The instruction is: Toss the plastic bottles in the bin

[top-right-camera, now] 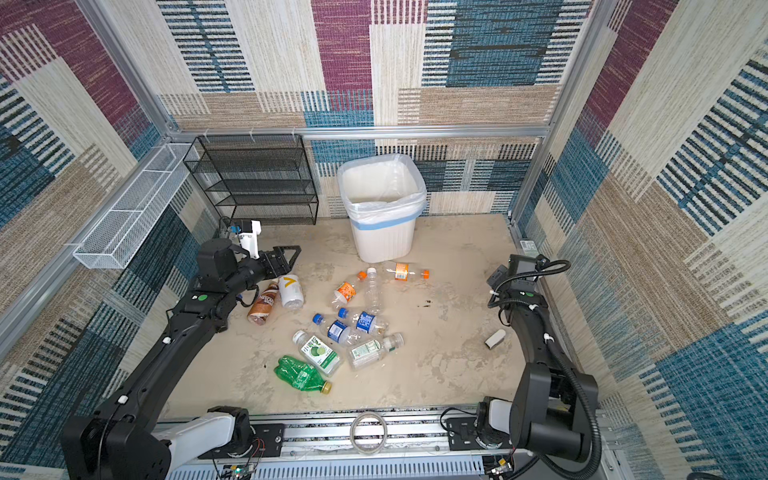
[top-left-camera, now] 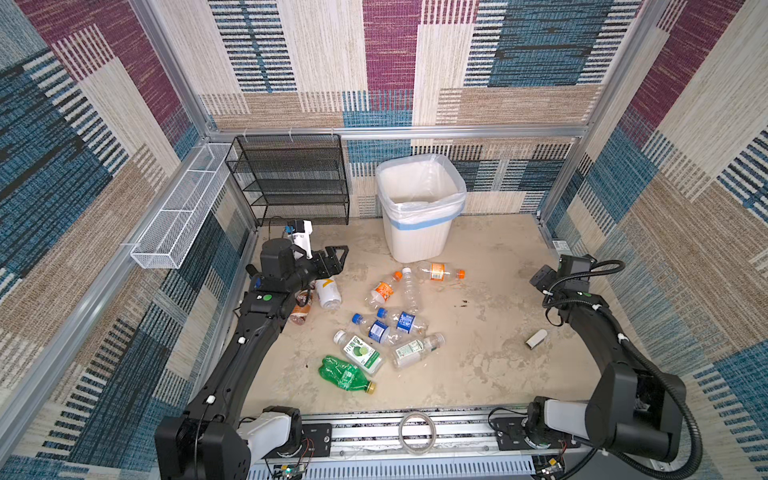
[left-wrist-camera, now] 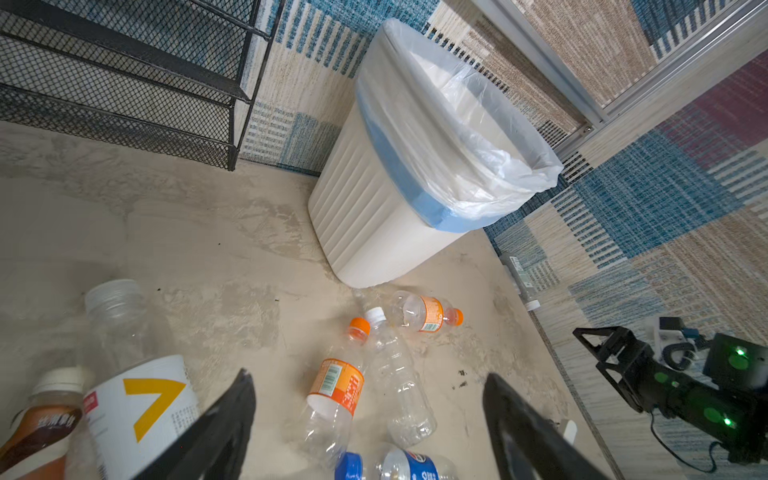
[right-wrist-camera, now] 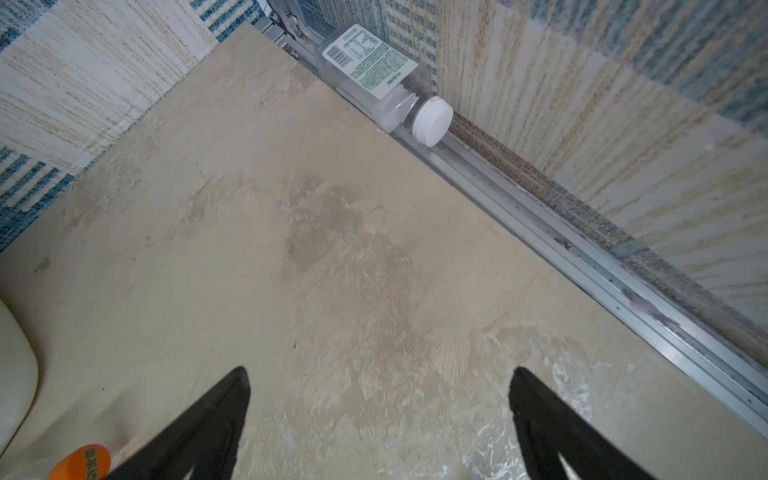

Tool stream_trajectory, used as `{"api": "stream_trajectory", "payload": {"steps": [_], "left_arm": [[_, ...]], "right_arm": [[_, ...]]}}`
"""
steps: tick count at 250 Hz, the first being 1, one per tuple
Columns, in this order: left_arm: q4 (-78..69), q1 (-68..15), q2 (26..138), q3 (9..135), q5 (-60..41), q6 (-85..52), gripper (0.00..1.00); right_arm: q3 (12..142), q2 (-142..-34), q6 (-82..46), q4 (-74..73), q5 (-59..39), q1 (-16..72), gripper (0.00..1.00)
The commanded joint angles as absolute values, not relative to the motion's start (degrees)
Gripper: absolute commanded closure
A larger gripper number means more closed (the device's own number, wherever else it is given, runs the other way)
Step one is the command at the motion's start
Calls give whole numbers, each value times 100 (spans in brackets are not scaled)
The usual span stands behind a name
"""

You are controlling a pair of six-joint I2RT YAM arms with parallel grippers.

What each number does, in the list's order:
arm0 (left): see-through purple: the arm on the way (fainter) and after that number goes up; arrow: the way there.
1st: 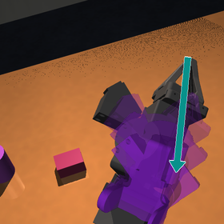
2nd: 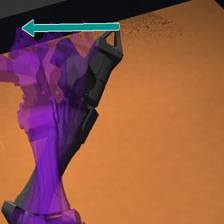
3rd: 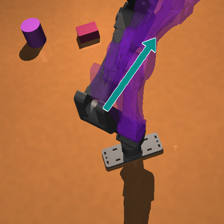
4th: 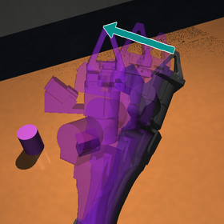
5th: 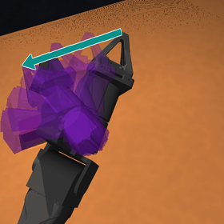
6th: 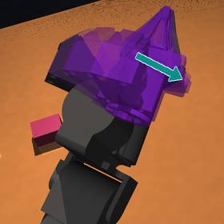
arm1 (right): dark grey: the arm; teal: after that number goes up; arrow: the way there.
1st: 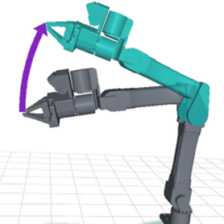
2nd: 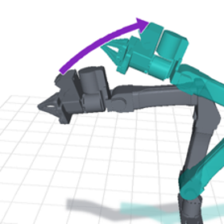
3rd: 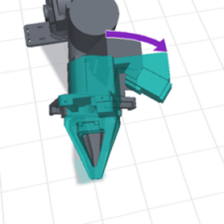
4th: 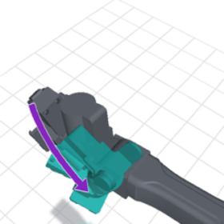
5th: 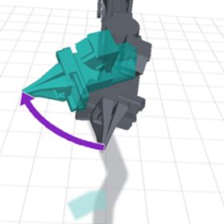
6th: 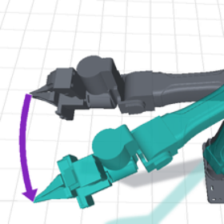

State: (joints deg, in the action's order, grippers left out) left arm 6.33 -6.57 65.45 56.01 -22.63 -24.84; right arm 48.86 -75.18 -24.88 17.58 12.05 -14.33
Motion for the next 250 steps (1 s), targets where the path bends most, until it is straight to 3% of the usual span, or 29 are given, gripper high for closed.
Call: {"api": "stream_trajectory", "payload": {"steps": [1,33,70,99,144,250], "left_arm": [[1046,-583,6317,5512,-2092,-2137,13],[1239,-498,6188,5394,-2120,-1997,12],[1440,-344,6270,5397,-2358,-1947,12],[1555,-291,6341,5475,-2382,-1861,12],[1602,-264,6545,5658,-2461,-1881,12],[1731,-264,6583,5761,-2213,-1960,13]], "right_arm": [[5312,-7998,-1838,1379,1658,-1546,1],[5844,-8787,-1314,1214,2030,-1723,0],[6299,-9536,-1744,1237,1551,-2131,0],[6031,-9679,-2561,668,870,-2363,0],[5796,-9969,-3302,-227,692,-2509,1],[5525,-10824,-3706,-1745,-474,-3107,2]]}}
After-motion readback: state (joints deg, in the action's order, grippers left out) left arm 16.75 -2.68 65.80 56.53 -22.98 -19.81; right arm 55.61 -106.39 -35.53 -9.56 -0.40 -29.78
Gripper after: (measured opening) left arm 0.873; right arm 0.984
